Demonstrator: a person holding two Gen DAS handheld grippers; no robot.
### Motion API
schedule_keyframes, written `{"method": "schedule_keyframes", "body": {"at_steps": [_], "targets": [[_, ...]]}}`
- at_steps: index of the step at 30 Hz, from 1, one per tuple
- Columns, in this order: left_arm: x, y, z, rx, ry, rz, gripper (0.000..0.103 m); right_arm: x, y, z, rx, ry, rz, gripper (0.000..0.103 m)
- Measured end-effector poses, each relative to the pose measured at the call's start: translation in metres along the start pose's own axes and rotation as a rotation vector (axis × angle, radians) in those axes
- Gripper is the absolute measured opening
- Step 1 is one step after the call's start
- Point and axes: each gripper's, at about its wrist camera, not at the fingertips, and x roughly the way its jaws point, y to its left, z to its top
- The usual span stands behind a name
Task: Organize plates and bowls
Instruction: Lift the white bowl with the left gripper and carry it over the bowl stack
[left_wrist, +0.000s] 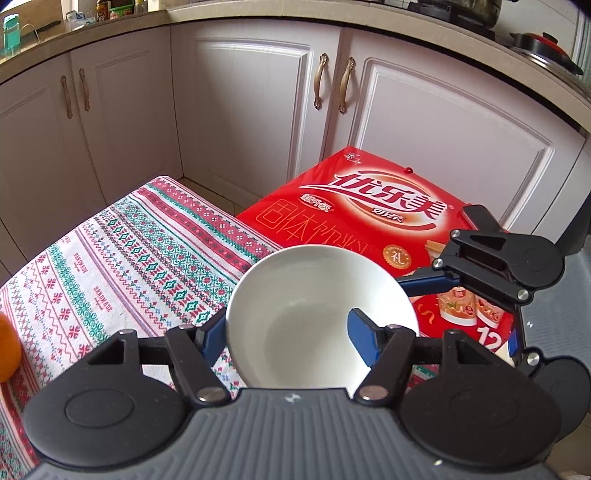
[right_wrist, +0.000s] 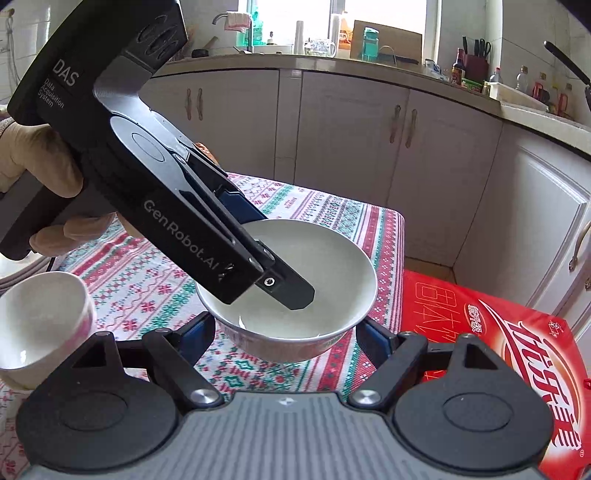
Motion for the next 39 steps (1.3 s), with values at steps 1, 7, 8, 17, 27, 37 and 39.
{"method": "schedule_keyframes", "body": {"at_steps": [1,7,8,17,27,37,39], "targets": [[-0.006,-0.002,-0.002,-0.002,-0.007,0.002,0.067,-0.004,0.004,0.001,-0.004,-0.002,0.001,0.087],[-0.036,-0.008,-0.018,-0.013,-0.029,0.017,0.067,-0.024,0.025,0.003,-0.026,-0.011,0.021,0.087],[-0.040,-0.009,-0.021,-0.013,-0.031,0.020,0.067,-0.027,0.028,0.003,-0.029,-0.012,0.025,0.087],[-0.076,-0.016,-0.045,-0.028,-0.056,0.045,0.067,-0.049,0.062,0.004,-0.063,-0.017,0.052,0.087],[-0.110,-0.019,-0.072,-0.049,-0.085,0.081,0.067,-0.064,0.094,0.009,-0.099,-0.027,0.087,0.087],[-0.136,-0.013,-0.101,-0.095,-0.097,0.112,0.067,-0.067,0.127,0.009,-0.128,-0.020,0.144,0.087],[-0.137,-0.013,-0.107,-0.103,-0.094,0.115,0.067,-0.066,0.130,0.008,-0.128,-0.013,0.156,0.087]]}}
